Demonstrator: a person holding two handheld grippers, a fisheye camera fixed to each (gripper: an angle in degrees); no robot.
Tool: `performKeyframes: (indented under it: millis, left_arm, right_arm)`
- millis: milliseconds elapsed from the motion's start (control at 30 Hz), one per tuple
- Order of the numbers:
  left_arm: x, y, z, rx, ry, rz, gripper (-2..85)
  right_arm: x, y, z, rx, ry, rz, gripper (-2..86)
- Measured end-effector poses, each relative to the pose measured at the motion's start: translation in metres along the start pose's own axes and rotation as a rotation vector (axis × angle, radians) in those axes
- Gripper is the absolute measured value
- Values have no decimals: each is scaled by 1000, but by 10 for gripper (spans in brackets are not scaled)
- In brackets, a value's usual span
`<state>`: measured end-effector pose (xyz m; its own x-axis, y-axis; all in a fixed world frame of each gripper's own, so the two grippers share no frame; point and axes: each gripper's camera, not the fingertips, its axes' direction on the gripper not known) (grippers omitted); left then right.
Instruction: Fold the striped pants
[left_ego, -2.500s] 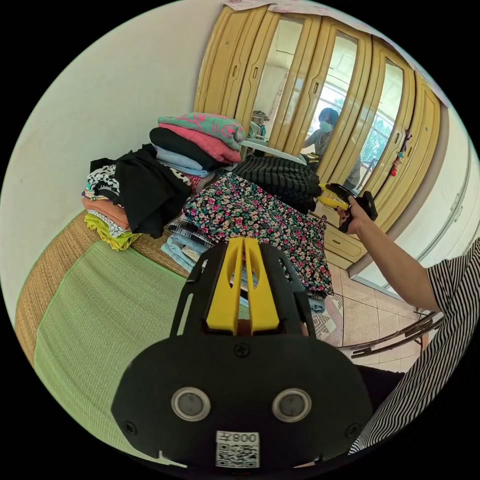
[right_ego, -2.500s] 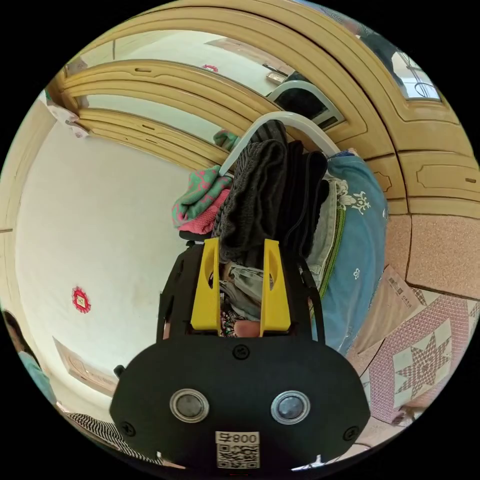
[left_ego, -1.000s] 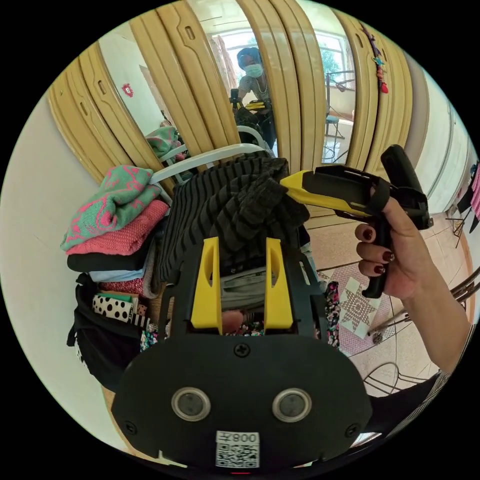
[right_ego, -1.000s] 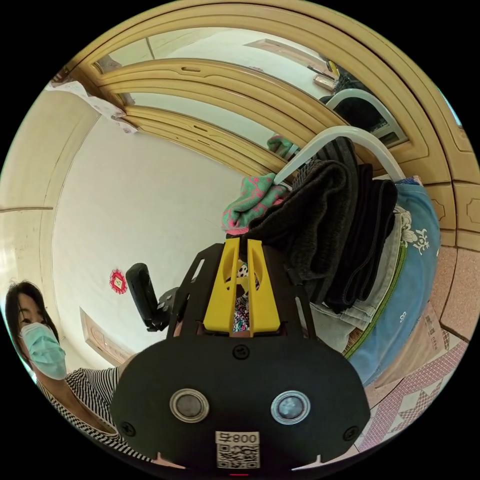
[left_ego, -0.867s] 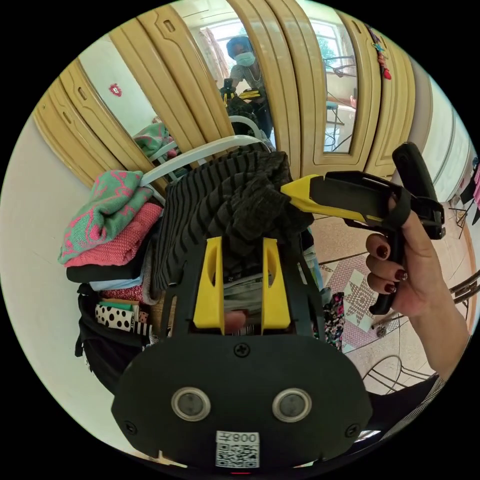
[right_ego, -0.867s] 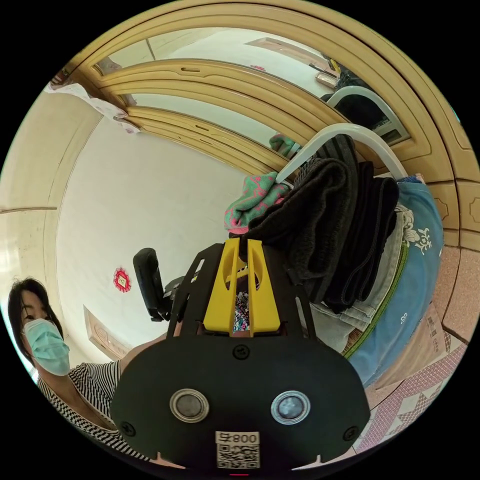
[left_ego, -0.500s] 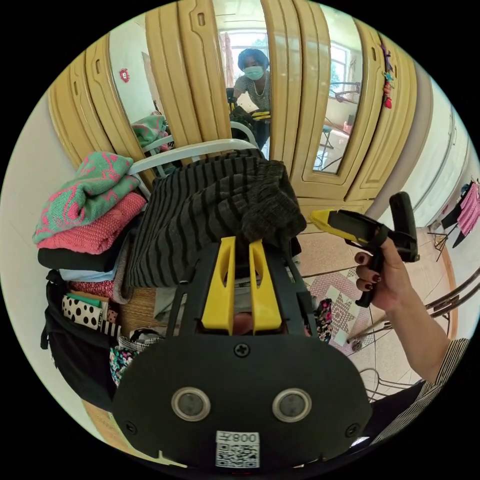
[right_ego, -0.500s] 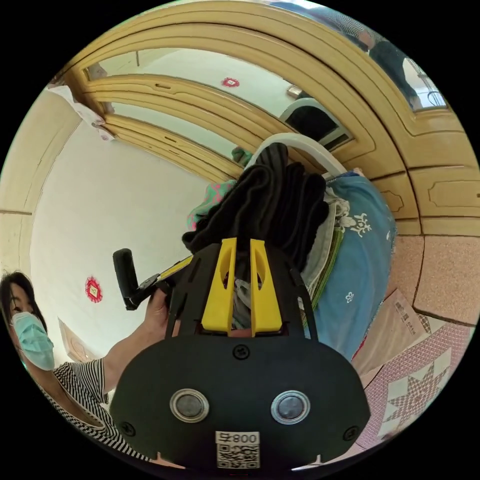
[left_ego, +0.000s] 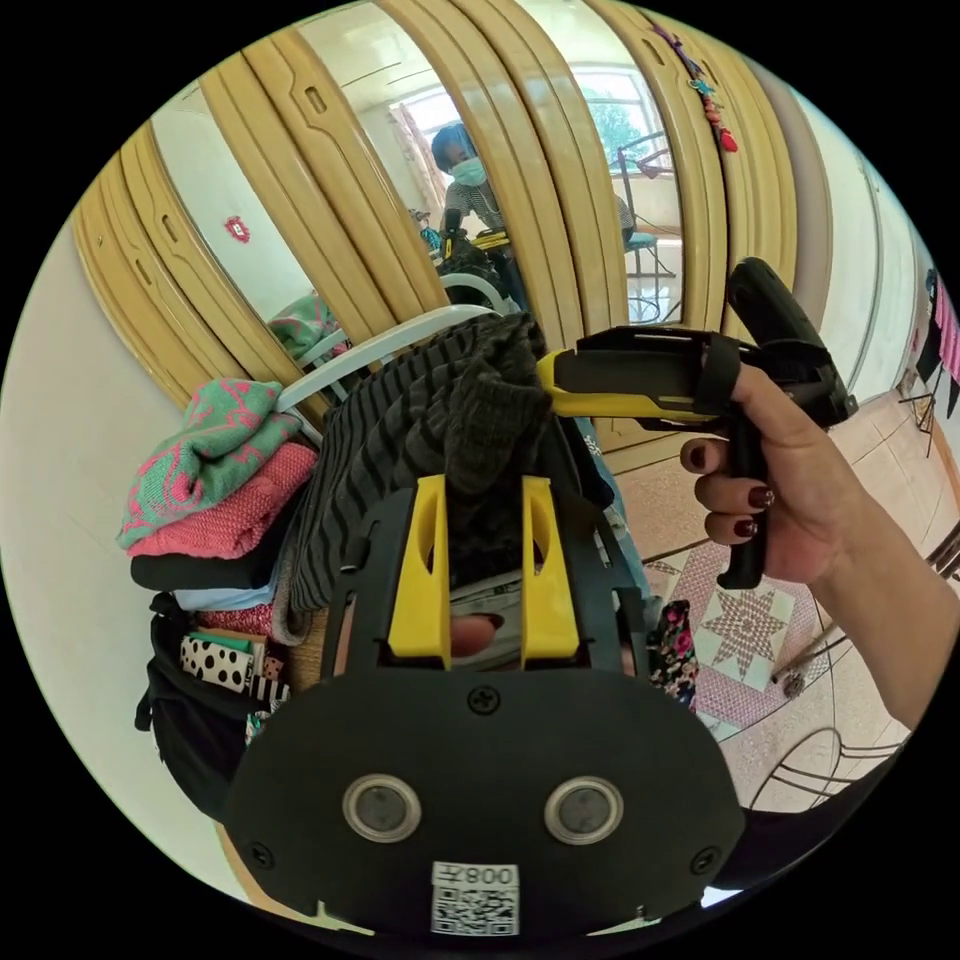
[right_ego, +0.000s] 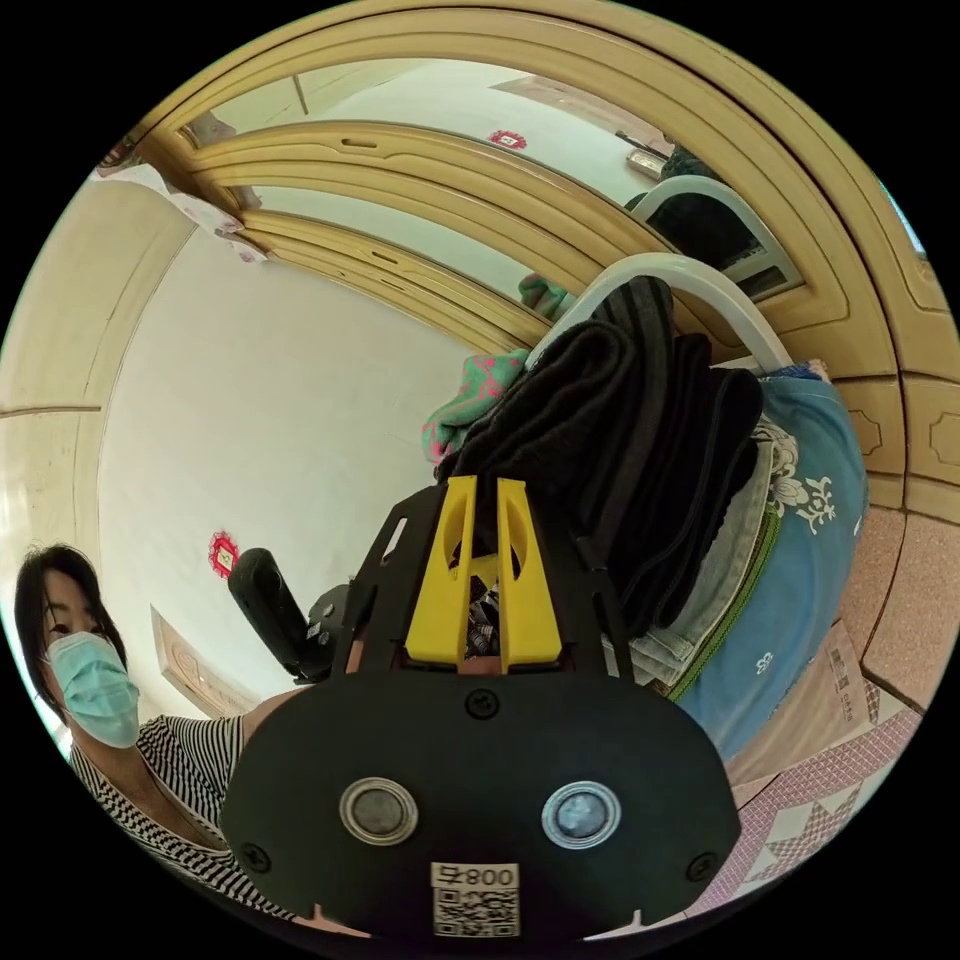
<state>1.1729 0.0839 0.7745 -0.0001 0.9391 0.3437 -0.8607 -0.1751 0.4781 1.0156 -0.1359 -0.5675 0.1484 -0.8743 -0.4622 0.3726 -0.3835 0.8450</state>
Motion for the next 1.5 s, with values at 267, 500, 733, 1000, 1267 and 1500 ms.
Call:
performKeyframes:
  millis: [267, 500, 733, 1000, 1267, 1500]
  left_arm:
    - [-34, -9, -11, 20, 71, 23, 140]
    - [-74, -23, -25, -27, -16, -75, 37]
    - [-158, -2, -68, 49, 131, -337, 12]
    - [-228, 25, -133, 114, 190, -428, 6]
    - [-328, 60, -234, 251, 318, -627, 6]
    - [-420, 97, -376, 444, 354, -801, 7]
  right_arm:
    - [-2, -9, 18, -3, -69, -9, 34]
    - [-2, -7, 20, -29, -29, -34, 54]
    - [23, 6, 21, -20, 217, 51, 136]
    - [26, -16, 74, -83, 337, 125, 112]
    - [-3, -39, 90, -83, 250, 81, 54]
    - [-76, -77, 108, -100, 209, -23, 33]
